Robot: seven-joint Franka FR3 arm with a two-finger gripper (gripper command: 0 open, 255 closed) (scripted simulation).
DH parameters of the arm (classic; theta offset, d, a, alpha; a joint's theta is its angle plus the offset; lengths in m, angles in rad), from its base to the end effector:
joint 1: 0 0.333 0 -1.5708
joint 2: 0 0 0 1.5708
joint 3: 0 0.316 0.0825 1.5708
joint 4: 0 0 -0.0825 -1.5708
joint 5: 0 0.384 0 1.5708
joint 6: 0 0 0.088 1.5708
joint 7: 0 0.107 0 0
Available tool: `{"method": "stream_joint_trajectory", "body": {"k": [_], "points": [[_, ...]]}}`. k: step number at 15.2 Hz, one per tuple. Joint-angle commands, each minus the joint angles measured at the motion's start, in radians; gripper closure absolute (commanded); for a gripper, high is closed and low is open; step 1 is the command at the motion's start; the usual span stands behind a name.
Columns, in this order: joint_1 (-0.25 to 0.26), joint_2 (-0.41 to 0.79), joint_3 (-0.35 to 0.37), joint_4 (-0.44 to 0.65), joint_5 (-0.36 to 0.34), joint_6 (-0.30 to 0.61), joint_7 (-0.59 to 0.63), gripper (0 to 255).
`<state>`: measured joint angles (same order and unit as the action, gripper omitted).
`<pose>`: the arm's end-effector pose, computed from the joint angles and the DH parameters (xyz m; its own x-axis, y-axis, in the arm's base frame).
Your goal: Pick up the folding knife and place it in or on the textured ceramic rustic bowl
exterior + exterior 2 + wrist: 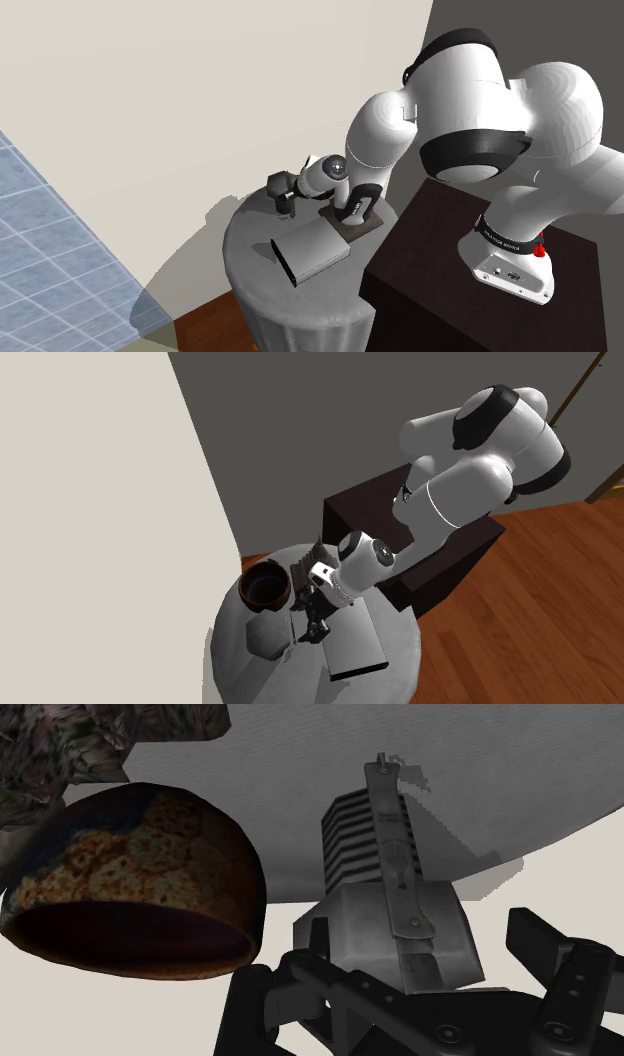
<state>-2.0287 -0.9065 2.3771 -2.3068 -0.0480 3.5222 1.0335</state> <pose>0.5070 0.1718 0.1168 0.7286 -0.2069 0.6529 -0.2521 -0.9674 -0.0253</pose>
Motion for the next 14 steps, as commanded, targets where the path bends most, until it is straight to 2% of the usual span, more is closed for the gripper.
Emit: {"method": "stream_joint_trajectory", "body": {"k": [1,6,7,14], "points": [[-0.004,-0.005,0.003,0.006,0.0,0.0,0.002,0],[-0.004,-0.005,0.003,0.006,0.0,0.0,0.001,0],[-0.004,-0.005,0.003,0.006,0.0,0.0,0.001,255],[-0.004,-0.005,0.003,0.006,0.0,0.0,0.001,255]]}}
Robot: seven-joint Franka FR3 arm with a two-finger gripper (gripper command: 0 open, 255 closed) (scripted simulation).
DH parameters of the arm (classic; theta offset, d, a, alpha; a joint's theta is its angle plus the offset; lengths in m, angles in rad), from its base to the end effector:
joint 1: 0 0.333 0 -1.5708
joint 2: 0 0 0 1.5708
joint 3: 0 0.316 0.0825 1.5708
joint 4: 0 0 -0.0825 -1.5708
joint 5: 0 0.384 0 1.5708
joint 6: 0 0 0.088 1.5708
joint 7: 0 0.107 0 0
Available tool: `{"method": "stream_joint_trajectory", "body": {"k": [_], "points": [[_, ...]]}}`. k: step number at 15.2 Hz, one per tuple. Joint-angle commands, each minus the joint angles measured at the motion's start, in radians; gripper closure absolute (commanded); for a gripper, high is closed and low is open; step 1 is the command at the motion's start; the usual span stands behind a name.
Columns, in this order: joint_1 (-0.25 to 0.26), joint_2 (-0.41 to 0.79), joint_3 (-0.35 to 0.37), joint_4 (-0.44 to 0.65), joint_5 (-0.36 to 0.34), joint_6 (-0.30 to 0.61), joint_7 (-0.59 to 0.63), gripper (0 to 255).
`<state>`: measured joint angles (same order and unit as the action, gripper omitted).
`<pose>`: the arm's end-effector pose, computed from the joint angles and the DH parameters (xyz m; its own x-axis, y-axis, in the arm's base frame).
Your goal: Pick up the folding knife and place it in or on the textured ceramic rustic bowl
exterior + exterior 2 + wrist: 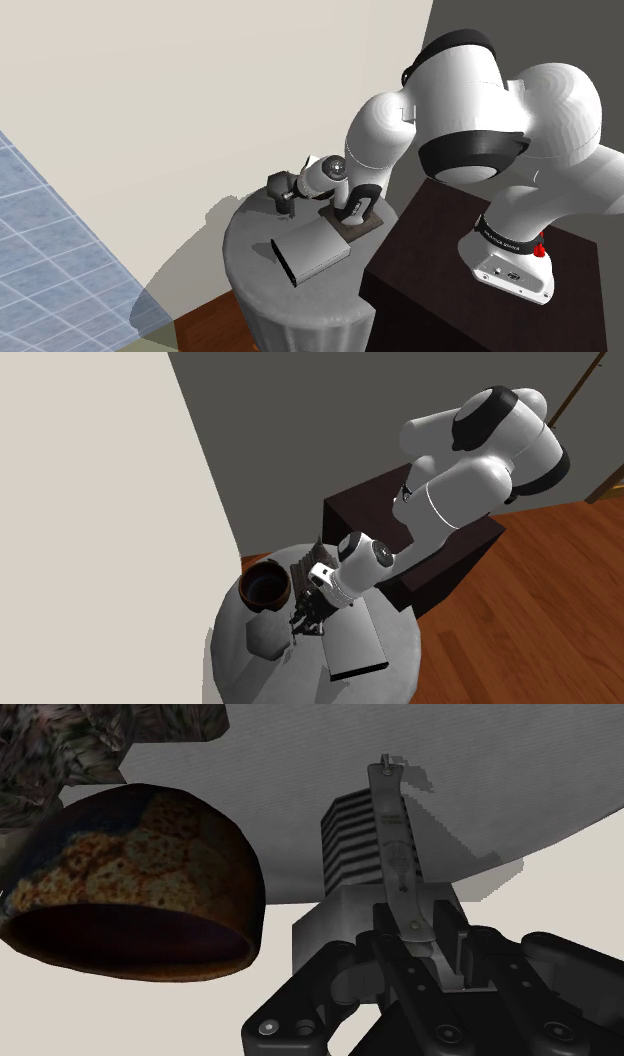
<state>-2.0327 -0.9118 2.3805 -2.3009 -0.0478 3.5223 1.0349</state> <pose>0.5080 0.1721 0.1150 0.7288 -0.2070 0.6527 -0.2520 -0.9674 -0.0254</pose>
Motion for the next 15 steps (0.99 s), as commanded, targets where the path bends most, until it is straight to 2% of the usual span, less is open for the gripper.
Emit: {"method": "stream_joint_trajectory", "body": {"k": [1,15], "points": [[0.0,0.0,0.0,0.0,0.0,0.0,0.0,255],[0.087,0.186,-0.11,-0.077,-0.038,-0.099,-0.066,255]]}}
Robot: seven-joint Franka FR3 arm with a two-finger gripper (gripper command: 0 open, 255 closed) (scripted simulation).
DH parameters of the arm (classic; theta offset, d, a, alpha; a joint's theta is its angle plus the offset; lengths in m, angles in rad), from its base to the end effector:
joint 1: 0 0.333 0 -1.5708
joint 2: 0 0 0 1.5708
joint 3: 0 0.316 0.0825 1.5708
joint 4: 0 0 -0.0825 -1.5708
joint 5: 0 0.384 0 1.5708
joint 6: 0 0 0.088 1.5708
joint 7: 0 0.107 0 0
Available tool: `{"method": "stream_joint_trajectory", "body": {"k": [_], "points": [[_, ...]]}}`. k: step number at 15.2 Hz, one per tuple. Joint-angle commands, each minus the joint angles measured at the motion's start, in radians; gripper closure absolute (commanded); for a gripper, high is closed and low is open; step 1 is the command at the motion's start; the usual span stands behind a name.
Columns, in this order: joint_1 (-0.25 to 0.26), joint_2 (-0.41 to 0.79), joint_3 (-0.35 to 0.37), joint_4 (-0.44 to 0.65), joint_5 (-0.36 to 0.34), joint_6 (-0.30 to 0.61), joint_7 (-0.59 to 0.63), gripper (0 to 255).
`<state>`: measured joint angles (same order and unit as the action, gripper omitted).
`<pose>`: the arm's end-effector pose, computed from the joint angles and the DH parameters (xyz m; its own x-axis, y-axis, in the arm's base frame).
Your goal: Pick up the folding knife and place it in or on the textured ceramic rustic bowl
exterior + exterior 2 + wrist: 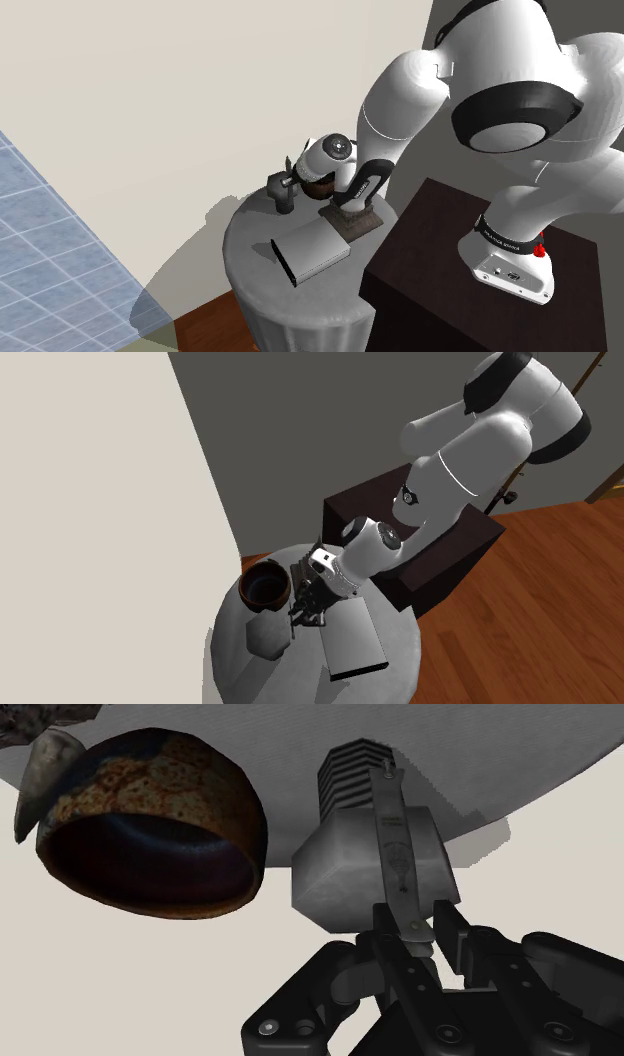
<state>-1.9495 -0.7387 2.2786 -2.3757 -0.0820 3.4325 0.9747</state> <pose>0.5072 0.1726 0.1787 0.7285 -0.2071 0.6530 -0.2520 -0.9674 -0.0256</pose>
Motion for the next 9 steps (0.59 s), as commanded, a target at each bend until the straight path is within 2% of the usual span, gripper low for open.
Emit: {"method": "stream_joint_trajectory", "body": {"k": [1,9], "points": [[0.013,0.027,-0.018,-0.007,-0.006,-0.018,-0.011,255],[0.1,0.131,-0.117,-0.035,-0.02,-0.096,-0.055,255]]}}
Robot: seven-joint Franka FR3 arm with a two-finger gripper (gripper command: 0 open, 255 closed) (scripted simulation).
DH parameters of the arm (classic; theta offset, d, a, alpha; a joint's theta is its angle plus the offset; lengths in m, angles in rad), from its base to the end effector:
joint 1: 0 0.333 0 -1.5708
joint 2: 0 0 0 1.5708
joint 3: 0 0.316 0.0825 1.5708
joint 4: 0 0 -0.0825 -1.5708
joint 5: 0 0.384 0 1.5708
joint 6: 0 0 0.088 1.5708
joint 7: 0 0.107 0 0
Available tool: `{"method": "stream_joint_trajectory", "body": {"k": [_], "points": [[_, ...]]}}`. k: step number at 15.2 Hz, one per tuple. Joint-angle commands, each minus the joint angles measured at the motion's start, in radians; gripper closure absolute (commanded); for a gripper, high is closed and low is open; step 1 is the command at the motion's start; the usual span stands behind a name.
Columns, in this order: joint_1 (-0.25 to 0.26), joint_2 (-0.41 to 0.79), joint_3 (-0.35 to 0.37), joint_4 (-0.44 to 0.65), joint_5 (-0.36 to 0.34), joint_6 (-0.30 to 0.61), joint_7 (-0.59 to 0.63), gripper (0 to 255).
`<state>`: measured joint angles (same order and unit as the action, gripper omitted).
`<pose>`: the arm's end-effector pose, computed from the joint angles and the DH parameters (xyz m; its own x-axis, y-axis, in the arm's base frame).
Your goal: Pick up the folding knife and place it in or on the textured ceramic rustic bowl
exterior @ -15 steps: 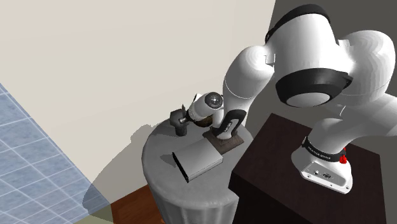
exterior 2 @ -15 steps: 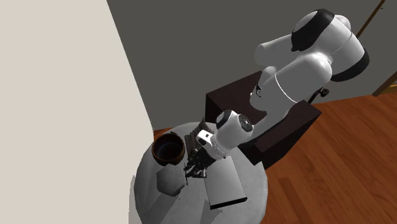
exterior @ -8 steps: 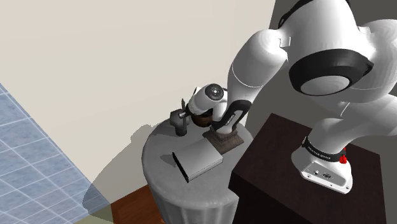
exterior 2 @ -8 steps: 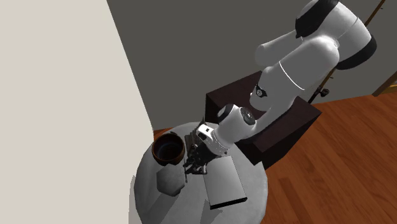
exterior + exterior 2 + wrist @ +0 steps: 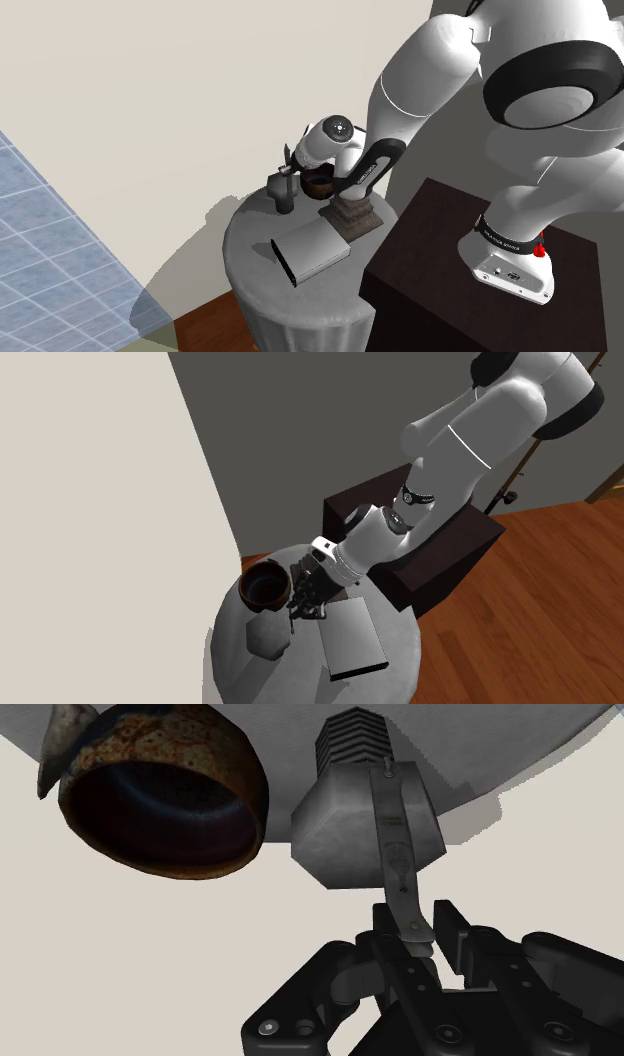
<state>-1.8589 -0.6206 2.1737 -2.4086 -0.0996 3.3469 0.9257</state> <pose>0.5076 0.1728 0.2260 0.7285 -0.2071 0.6530 -0.2520 -0.9674 -0.0256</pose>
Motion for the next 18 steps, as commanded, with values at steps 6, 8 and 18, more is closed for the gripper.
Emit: {"method": "stream_joint_trajectory", "body": {"k": [6,8,18], "points": [[0.095,0.083,-0.107,-0.014,-0.012,-0.075,-0.038,255],[0.128,0.104,-0.142,-0.016,-0.015,-0.097,-0.048,255],[0.195,0.216,-0.295,-0.055,-0.063,-0.13,-0.13,255]]}}
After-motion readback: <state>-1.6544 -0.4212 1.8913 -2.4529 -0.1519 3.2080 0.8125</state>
